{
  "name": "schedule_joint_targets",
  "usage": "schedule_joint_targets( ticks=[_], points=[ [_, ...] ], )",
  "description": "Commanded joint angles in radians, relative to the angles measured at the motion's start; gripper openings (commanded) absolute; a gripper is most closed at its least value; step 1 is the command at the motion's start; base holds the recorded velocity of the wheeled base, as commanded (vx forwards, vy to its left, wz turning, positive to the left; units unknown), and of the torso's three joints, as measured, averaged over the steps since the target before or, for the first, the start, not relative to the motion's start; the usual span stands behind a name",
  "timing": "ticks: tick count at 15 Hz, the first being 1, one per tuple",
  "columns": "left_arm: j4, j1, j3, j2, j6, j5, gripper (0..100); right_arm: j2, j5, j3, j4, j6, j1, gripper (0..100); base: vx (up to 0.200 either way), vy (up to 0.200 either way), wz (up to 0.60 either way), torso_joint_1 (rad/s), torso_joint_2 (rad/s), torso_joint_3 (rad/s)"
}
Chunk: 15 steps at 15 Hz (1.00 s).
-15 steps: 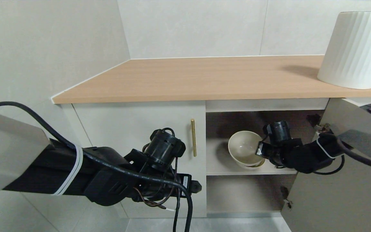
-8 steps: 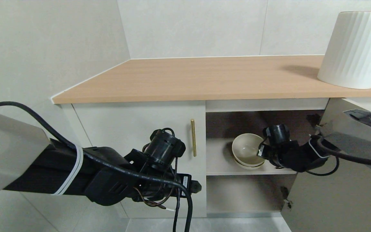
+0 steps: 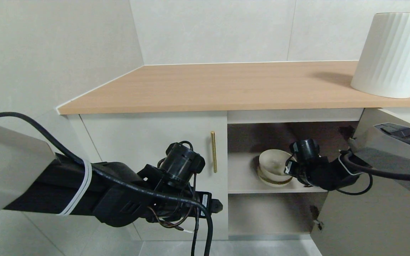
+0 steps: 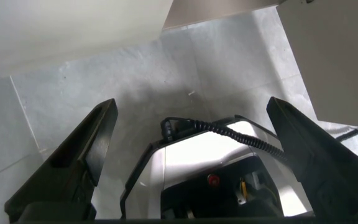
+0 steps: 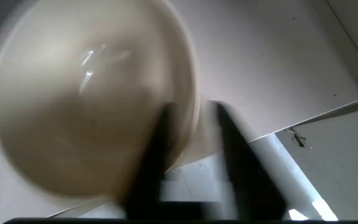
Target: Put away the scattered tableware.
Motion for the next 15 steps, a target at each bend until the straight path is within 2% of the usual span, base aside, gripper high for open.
schedule_joint_targets(
  ticks=[1, 7, 9, 12, 14, 15],
  points=[
    [-0.001, 0.001, 0.0, 0.001, 0.0, 0.001, 100, -0.003, 0.001, 0.001, 0.001, 0.0, 0.002, 100, 0.0, 0.0, 0.0, 0.0, 0.0, 0.0],
    [-0.029, 0.005, 0.004, -0.027, -0.004, 0.017, 100, -0.051, 0.008, 0.038, 0.008, 0.0, 0.01, 100, 0.0, 0.0, 0.0, 0.0, 0.0, 0.0],
    [-0.067, 0.037, 0.031, -0.114, -0.002, 0.034, 100, -0.192, 0.056, 0.153, 0.017, -0.005, 0.033, 100, 0.0, 0.0, 0.0, 0.0, 0.0, 0.0],
    [-0.075, 0.085, 0.071, -0.325, 0.012, 0.029, 100, -0.459, 0.192, 0.323, 0.1, -0.012, 0.077, 100, 0.0, 0.0, 0.0, 0.0, 0.0, 0.0],
    [-0.075, 0.107, 0.112, -0.401, 0.041, 0.026, 100, -0.534, 0.2, 0.372, 0.139, -0.016, 0.097, 100, 0.0, 0.0, 0.0, 0.0, 0.0, 0.0],
    [-0.077, 0.113, 0.2, -0.495, 0.101, 0.029, 100, -0.641, 0.195, 0.449, 0.171, -0.02, 0.135, 100, 0.0, 0.0, 0.0, 0.0, 0.0, 0.0]
  ],
)
